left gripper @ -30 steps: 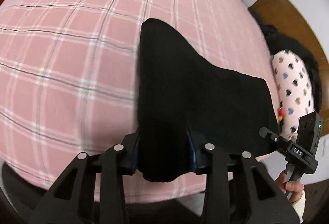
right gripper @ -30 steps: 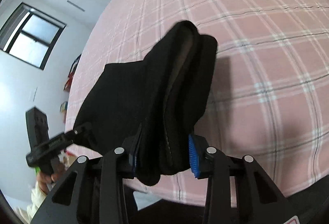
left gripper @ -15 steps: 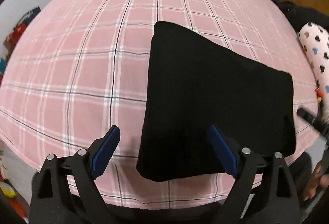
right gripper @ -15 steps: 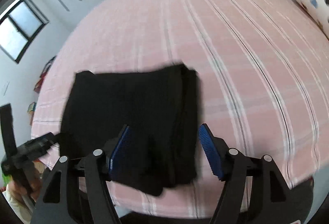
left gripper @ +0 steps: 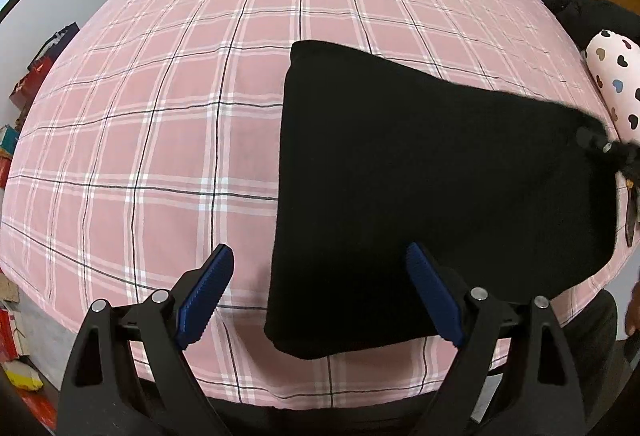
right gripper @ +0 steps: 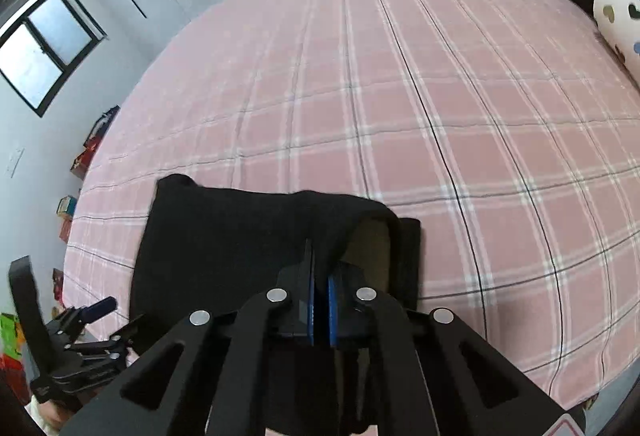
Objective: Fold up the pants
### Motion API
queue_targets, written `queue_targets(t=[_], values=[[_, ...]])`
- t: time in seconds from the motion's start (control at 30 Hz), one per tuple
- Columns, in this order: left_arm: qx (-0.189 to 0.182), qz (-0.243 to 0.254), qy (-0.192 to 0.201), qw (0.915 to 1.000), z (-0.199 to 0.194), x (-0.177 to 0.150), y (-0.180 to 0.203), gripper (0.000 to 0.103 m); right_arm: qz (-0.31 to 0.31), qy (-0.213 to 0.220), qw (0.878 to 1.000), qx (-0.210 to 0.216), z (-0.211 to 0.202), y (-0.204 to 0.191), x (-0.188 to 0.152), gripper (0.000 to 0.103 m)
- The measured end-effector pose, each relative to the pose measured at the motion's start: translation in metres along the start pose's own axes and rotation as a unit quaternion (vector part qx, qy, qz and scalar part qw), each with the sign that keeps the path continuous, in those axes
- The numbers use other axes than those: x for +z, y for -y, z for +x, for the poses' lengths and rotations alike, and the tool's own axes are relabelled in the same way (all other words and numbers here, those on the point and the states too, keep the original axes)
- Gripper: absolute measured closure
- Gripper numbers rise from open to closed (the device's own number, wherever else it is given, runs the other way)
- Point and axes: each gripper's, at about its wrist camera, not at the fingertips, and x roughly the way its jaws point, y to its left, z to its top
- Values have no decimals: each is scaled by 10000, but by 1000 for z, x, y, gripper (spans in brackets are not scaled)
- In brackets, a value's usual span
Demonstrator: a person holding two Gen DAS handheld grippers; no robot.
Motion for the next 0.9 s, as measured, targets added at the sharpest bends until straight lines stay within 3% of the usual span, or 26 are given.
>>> queue_targets(t=[0.1,0.17,0.23,0.3,0.43,0.57,0.63,0.77,0.8,0.83,0.87,0.9], values=[[48,-4,-39,10000,1,-3,0,17,-41,-317,9993,-186,23,3,-12,90],[77,14,-67,9999,2,-3,-2,16,182,-151,9997,-44,7,5,-15,74],[17,-34,-79,10000,3,-4,-6,12,356,151,9993,0,-15,10,-19,32],[-455,-331,-145,9983,5,-4,-18,9,422,331,9985,68,-28,15,-28,16],[-1373,-1188,-574,9817,31,-10,-45,6,610,-473,9962,409,-1,33,-47,16],[-1791,-1789,-894,9633,62,-25,-60,6,1004,-754,9891,766,20,38,-70,16],[-1816,-1785,-788,9638,64,-28,-60,5,1110,-853,9865,850,31,37,-75,16],[-1587,-1516,-633,9736,62,-26,-48,5,1261,-688,9857,885,33,32,-77,18],[-1559,-1417,-571,9759,61,-25,-44,6,1247,-662,9860,886,32,30,-77,27],[-1535,-1325,-508,9779,57,-23,-40,13,1229,-641,9859,935,31,28,-77,39],[-1535,-1204,-441,9798,55,-21,-35,26,1233,-618,9860,940,29,27,-77,43],[-1544,-1105,-441,9808,52,-19,-30,29,1233,-590,9862,938,28,23,-74,52]])
